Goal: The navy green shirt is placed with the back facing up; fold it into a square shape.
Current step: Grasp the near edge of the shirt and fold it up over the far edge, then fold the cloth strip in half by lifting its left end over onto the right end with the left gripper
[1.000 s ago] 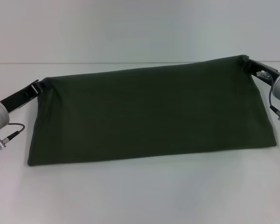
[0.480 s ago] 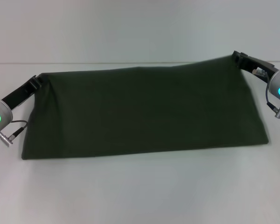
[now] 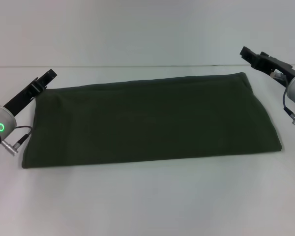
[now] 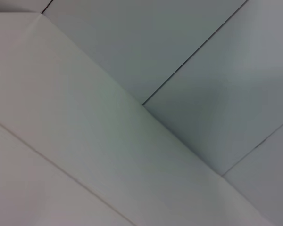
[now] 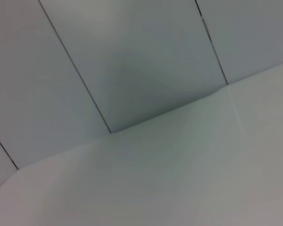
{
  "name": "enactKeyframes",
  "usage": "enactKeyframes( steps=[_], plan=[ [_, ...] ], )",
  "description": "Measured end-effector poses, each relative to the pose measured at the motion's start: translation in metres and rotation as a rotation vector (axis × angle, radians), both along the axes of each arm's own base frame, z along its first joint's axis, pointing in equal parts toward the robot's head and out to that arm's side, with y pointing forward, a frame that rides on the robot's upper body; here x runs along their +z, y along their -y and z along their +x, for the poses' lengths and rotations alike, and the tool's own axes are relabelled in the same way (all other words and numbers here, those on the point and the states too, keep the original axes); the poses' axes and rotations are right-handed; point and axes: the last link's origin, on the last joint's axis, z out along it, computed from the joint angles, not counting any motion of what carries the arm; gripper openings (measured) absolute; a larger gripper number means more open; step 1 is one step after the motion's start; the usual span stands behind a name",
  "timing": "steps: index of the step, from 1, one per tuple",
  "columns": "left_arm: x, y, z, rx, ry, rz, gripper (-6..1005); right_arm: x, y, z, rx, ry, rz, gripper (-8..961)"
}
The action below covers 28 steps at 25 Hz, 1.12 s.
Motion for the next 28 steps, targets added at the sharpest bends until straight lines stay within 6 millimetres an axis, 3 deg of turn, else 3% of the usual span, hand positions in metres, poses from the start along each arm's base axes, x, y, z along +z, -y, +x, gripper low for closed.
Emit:
enactKeyframes(
  steps=[7, 13, 17, 23, 28],
  plan=[
    [0.020, 0.020, -0.003, -0.119, 0.072, -0.026, 709, 0.013, 0.023, 0.016, 0.055, -0.130, -0.027, 714],
    [0.040, 0.050, -0.012, -0.157, 0.139, -0.181, 800, 0.016, 0.064, 0.010, 0.327, -0.074, -0.184, 854],
    [0.048, 0.068, -0.010, -0.184, 0.167, -0.311, 861, 0.002, 0.090, -0.003, 0.531, 0.033, -0.332, 946],
    [0.064, 0.085, -0.017, -0.122, 0.183, -0.450, 852, -0.028, 0.117, -0.011, 0.750, 0.214, -0.505, 944],
    [0.076, 0.099, -0.025, -0.005, 0.268, -0.521, 853, -0.035, 0.124, -0.009, 0.810, 0.284, -0.533, 943]
  ],
)
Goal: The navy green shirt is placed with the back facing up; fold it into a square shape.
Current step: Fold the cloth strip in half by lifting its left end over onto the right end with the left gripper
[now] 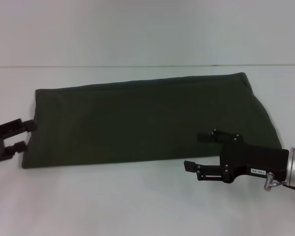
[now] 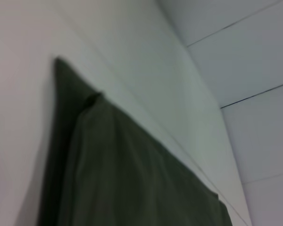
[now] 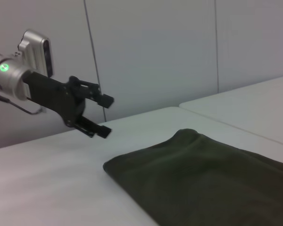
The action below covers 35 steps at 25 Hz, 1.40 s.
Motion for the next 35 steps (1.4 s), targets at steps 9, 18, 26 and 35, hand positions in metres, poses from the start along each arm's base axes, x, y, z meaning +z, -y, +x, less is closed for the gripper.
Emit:
enactKeyframes(
  steps=[9, 18, 26, 35],
  plan=[
    [-0.013, 0.017, -0.020, 0.178, 0.071, -0.028, 850, -0.001, -0.002, -0.001, 0.009, 0.009, 0.007, 941],
    [-0.018, 0.014, -0.030, 0.261, 0.066, -0.022, 847, -0.002, -0.005, -0.004, 0.022, 0.019, 0.014, 939],
    [-0.024, 0.009, -0.033, 0.313, 0.089, -0.016, 845, -0.004, -0.007, -0.003, 0.007, 0.025, 0.019, 938],
    [-0.025, 0.008, -0.036, 0.348, 0.081, -0.027, 846, -0.005, -0.007, -0.003, -0.002, 0.024, 0.022, 936]
  ],
)
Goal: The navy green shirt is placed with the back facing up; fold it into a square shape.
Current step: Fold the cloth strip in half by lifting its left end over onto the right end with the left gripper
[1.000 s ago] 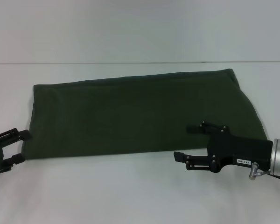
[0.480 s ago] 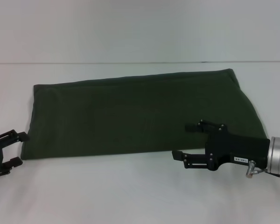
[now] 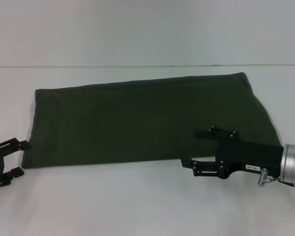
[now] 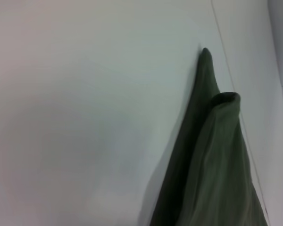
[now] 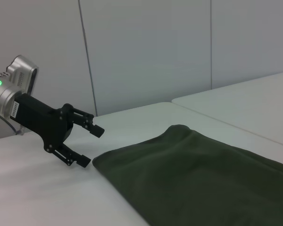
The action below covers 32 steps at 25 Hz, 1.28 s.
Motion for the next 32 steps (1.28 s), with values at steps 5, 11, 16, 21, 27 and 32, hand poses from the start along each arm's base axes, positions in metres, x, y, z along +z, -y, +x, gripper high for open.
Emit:
enactKeyframes(
  steps=[5, 11, 16, 21, 27, 32],
  plan=[
    [0.001, -0.001, -0.001, 0.014, 0.001, 0.002, 846, 0.000, 0.000, 0.000, -0.002, -0.001, 0.000, 935],
    [-0.001, -0.003, -0.001, 0.016, -0.002, 0.001, 846, -0.001, 0.001, 0.000, -0.005, -0.005, -0.006, 934],
    [-0.004, -0.006, 0.001, 0.016, 0.001, 0.000, 847, -0.002, 0.002, 0.000, -0.008, -0.008, -0.011, 933],
    [-0.006, -0.010, 0.002, 0.019, -0.003, -0.005, 847, -0.002, 0.004, 0.001, -0.009, -0.012, -0.013, 932],
    [-0.008, -0.018, 0.006, 0.011, -0.002, -0.005, 847, -0.003, 0.004, 0.001, -0.011, -0.016, -0.016, 931],
    [-0.013, -0.029, 0.012, -0.006, -0.010, -0.021, 840, -0.003, 0.004, 0.000, -0.008, -0.017, -0.017, 930]
  ],
)
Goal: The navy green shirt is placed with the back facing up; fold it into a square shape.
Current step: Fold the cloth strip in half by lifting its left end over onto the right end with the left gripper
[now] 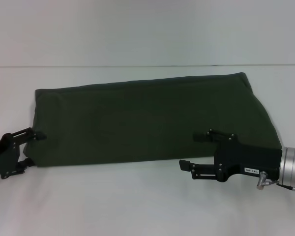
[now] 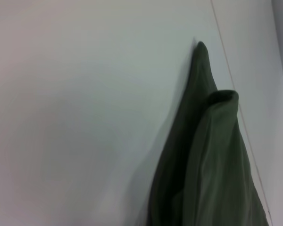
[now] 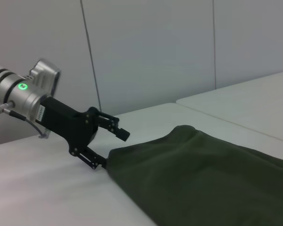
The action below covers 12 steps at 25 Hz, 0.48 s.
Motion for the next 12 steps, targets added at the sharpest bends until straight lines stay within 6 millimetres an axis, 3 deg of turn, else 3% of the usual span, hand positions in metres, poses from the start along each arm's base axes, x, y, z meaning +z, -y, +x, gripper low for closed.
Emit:
enactKeyframes(
  steps=[12],
  plan=[
    [-0.003, -0.018, 0.008, -0.034, -0.057, -0.018, 801, -0.001, 0.000, -0.001, -0.004, -0.009, -0.001, 928]
  ],
)
